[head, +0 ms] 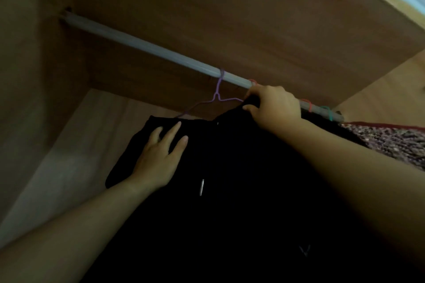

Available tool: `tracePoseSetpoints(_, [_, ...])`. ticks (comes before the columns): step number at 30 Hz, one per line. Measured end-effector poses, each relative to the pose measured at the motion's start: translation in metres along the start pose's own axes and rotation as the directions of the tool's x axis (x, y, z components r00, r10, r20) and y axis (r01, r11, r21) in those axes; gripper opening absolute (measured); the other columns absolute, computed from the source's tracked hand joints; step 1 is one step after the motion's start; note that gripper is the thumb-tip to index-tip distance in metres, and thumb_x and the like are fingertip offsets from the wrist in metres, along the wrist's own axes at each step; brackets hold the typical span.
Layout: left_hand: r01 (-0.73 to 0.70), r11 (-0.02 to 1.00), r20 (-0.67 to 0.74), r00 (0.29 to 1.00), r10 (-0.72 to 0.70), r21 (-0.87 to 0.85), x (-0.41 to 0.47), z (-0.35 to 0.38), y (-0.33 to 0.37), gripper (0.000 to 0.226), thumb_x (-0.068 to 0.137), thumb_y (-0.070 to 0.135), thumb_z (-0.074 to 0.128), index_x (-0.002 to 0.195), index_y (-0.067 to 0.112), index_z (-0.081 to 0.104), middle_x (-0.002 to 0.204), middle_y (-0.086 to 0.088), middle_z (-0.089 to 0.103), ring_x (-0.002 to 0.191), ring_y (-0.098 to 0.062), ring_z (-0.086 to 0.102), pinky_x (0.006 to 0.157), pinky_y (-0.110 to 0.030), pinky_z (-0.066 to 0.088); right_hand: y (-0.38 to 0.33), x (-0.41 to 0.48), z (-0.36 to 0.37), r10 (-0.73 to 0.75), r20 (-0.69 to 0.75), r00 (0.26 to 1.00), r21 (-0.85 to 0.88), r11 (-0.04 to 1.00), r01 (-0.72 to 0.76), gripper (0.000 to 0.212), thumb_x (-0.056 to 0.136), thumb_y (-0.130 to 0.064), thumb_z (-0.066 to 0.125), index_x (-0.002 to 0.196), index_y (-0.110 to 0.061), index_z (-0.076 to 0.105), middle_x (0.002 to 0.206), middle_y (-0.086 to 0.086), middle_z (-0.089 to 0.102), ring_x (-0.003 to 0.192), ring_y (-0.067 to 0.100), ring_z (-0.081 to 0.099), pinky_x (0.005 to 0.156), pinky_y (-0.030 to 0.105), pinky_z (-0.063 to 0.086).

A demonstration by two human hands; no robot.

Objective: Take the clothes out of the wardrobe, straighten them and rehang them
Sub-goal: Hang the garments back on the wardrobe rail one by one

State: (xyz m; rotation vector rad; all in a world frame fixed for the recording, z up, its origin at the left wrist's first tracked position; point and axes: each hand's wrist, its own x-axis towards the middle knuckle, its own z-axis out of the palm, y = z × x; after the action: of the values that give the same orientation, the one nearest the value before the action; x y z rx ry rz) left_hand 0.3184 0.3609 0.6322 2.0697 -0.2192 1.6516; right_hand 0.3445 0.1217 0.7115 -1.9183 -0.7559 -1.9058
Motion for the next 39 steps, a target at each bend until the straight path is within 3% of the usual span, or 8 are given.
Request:
tracePoseSetpoints(3, [0.008,1.000,-0.044,0.999,-0.009,-0.023,-0.024,0.006,-0.004,0.052,0.091,0.059,0.031,0.142,0.047,0.027,0.158,0.008,0.005,0.144,-0.019,0.012,0.113,-0.039,0.019,-0.008,-0.030,-0.001,-0.116,-0.091,0.989,-0.134,0.986,0.103,0.037,0.089,-0.035,0.056,0.124,-0.025,0.053,0.125,0.007,0.052,0.112,0.028,0.051,0.083,0.036,0.041])
tracePoseSetpoints(7, [-0.017,0.996,0.012,1.000,0.019,-0.091,-0.081,0.020,-0.001,0.062,0.084,0.072,0.033,0.141,0.048,0.029,0.158,0.006,0.006,0.145,-0.017,0.009,0.116,-0.038,0.015,-0.012,-0.104,0.000,-0.142,-0.070,0.987,-0.099,0.986,0.135,0.054,0.093,-0.046,0.042,0.143,-0.026,0.034,0.154,0.008,0.020,0.141,0.028,0.017,0.112,0.045,0.017])
tracePoseSetpoints(10, [-0.103,0.993,0.046,0.993,0.105,-0.049,-0.138,0.038,0.000,0.078,0.072,0.077,0.023,0.142,0.045,0.028,0.158,0.005,0.011,0.144,-0.014,0.010,0.117,-0.042,0.018,-0.007,-0.186,0.010,-0.128,0.080,0.989,-0.109,0.985,0.137,0.059,0.092,-0.056,0.026,0.144,-0.030,0.029,0.156,0.004,0.015,0.143,0.027,0.009,0.114,0.044,0.009])
tracePoseSetpoints(13, [-0.181,0.973,0.051,0.983,0.175,0.143,-0.207,0.063,-0.002,0.071,0.080,0.070,0.018,0.144,0.042,0.027,0.156,0.003,0.015,0.143,-0.015,0.013,0.116,-0.040,0.019,0.001,-0.276,0.014,-0.103,0.168,0.980,-0.116,0.986,0.124,0.062,0.090,-0.056,0.021,0.142,-0.026,0.035,0.154,0.005,0.023,0.143,0.027,0.014,0.113,0.043,0.009])
tracePoseSetpoints(22, [-0.195,0.955,0.443,0.893,0.078,0.223,-0.412,0.114,0.020,0.059,0.089,0.064,0.019,0.144,0.043,0.020,0.157,0.005,0.012,0.142,-0.012,0.008,0.113,-0.049,0.026,0.018,-0.498,-0.054,0.099,0.532,0.841,-0.023,0.995,-0.102,0.059,0.093,-0.056,0.025,0.143,-0.027,0.034,0.155,0.000,0.021,0.143,0.018,0.015,0.112,0.042,0.025])
tracePoseSetpoints(26, [-0.180,0.966,0.636,0.771,0.023,0.184,-0.506,0.125,0.049,0.057,0.090,0.062,0.023,0.143,0.040,0.026,0.155,0.002,0.022,0.140,-0.018,0.021,0.110,-0.052,0.030,0.018,-0.598,-0.121,0.241,0.663,0.709,-0.044,0.958,-0.285,0.059,0.094,-0.060,0.021,0.143,-0.030,0.032,0.154,-0.003,0.023,0.141,0.017,0.022,0.109,0.039,0.029])
tracePoseSetpoints(33, [-0.054,0.999,0.882,0.471,0.023,0.003,-0.676,0.133,0.165,0.060,0.088,0.060,0.029,0.134,0.028,0.050,0.140,-0.002,0.048,0.128,-0.025,0.045,0.102,-0.052,0.039,0.023,-0.743,-0.293,0.541,0.774,0.328,-0.362,0.804,-0.472,0.060,0.096,-0.055,0.020,0.131,-0.017,0.051,0.131,0.010,0.055,0.118,0.032,0.053,0.094,0.044,0.046])
tracePoseSetpoints(39, [0.141,0.970,0.976,0.117,0.183,-0.198,-0.816,0.130,0.336,0.071,0.079,0.066,0.019,0.136,0.033,0.046,0.144,0.005,0.043,0.131,-0.016,0.037,0.107,-0.038,0.028,0.033,-0.827,-0.498,0.805,0.592,0.047,-0.674,0.527,-0.518,0.055,0.093,-0.053,0.029,0.122,-0.016,0.057,0.126,0.007,0.058,0.116,0.032,0.053,0.090,0.047,0.048])
